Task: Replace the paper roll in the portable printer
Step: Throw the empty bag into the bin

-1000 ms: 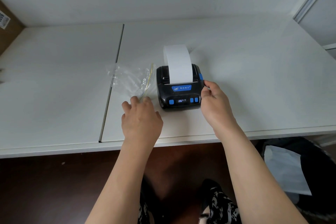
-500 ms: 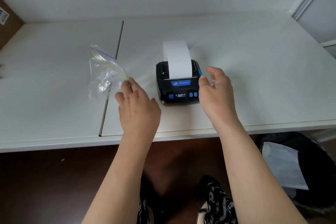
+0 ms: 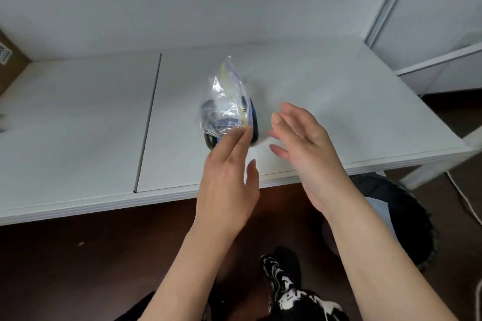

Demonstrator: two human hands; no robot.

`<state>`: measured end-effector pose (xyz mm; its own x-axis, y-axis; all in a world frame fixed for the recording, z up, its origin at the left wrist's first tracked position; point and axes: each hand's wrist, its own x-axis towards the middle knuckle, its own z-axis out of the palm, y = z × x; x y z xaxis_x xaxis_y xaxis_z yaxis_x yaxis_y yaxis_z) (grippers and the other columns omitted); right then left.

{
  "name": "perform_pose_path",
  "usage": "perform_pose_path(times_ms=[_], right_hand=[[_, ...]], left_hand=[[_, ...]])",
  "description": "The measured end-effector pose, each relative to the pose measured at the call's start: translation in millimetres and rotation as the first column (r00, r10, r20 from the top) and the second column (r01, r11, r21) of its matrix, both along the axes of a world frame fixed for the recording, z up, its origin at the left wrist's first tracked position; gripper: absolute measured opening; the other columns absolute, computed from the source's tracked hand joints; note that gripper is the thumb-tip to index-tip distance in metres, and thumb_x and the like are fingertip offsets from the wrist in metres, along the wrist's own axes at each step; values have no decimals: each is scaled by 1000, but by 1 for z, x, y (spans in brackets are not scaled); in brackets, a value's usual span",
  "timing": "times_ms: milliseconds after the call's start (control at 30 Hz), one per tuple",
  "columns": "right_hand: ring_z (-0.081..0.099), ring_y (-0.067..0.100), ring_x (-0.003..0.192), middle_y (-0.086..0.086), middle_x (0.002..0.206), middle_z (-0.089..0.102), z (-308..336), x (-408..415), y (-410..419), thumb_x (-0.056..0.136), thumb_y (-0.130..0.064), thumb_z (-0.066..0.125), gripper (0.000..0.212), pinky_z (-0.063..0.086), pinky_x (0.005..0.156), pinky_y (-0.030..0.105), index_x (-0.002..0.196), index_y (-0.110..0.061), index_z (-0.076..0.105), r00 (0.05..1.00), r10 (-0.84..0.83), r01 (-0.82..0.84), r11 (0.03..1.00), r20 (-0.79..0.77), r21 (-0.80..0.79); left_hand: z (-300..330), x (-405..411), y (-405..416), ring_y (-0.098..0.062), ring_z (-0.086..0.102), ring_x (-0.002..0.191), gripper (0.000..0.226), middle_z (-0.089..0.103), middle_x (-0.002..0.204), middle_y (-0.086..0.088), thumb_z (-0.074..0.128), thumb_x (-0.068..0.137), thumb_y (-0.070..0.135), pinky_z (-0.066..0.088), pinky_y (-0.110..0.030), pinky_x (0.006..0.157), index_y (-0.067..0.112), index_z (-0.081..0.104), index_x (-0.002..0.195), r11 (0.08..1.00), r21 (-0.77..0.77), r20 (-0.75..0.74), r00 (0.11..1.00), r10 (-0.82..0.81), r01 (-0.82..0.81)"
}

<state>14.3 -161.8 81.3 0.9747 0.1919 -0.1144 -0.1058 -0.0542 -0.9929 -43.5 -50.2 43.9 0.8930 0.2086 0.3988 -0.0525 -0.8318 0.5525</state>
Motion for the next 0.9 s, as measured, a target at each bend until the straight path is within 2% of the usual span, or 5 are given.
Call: perform_pose_path(times_ms=[200, 367, 600, 733, 900], right_hand=[[70, -3, 76, -14, 103, 67, 5, -12, -51, 78, -32, 75, 32, 57, 85, 30, 104, -19, 62, 970, -223, 230, 971, 91, -69], [64, 0, 57, -4, 79, 70, -5, -18, -103, 83, -12, 71, 8, 58, 70, 26, 85, -16, 64, 910, -402, 407, 912, 101, -41], [68, 2, 52, -1, 83, 66, -36, -20, -187, 84, -9, 71, 19, 52, 57, 15, 83, -22, 57, 801, -594, 599, 792, 73, -117], [67, -1, 50, 0, 79, 63, -64, -21, -230, 86, -7, 66, 21, 50, 58, 19, 76, -20, 54, 726, -686, 677, 705, 39, -213], [72, 13, 69, 2, 84, 68, -108, -18, -266, 88, 0, 61, 20, 58, 74, 31, 75, -15, 63, 665, -730, 678, 679, -159, -283]], left_hand=[[10, -10, -56, -24, 51, 126, 58, 58, 133, -8, 66, 73, -1, 43, -41, 106, 5, 56, 130, 941, 200, -91, 962, -258, 271], [13, -15, -98, -19, 49, 127, 55, 59, 130, -2, 65, 75, 6, 42, -37, 106, 10, 56, 129, 879, 240, -144, 911, -387, 412], [16, -17, -152, -15, 54, 114, 74, 47, 135, 9, 47, 85, 5, 46, -29, 95, 39, 23, 147, 849, -20, -151, 838, -524, 528], [2, -5, -181, -8, 50, 112, 67, 48, 131, 8, 50, 89, 10, 39, -13, 91, 31, 26, 147, 885, -255, -244, 860, -448, 389], [-21, 20, -219, -16, 52, 120, 53, 51, 130, 4, 48, 90, 7, 43, -27, 102, 17, 40, 141, 847, -496, -407, 810, -422, 192]])
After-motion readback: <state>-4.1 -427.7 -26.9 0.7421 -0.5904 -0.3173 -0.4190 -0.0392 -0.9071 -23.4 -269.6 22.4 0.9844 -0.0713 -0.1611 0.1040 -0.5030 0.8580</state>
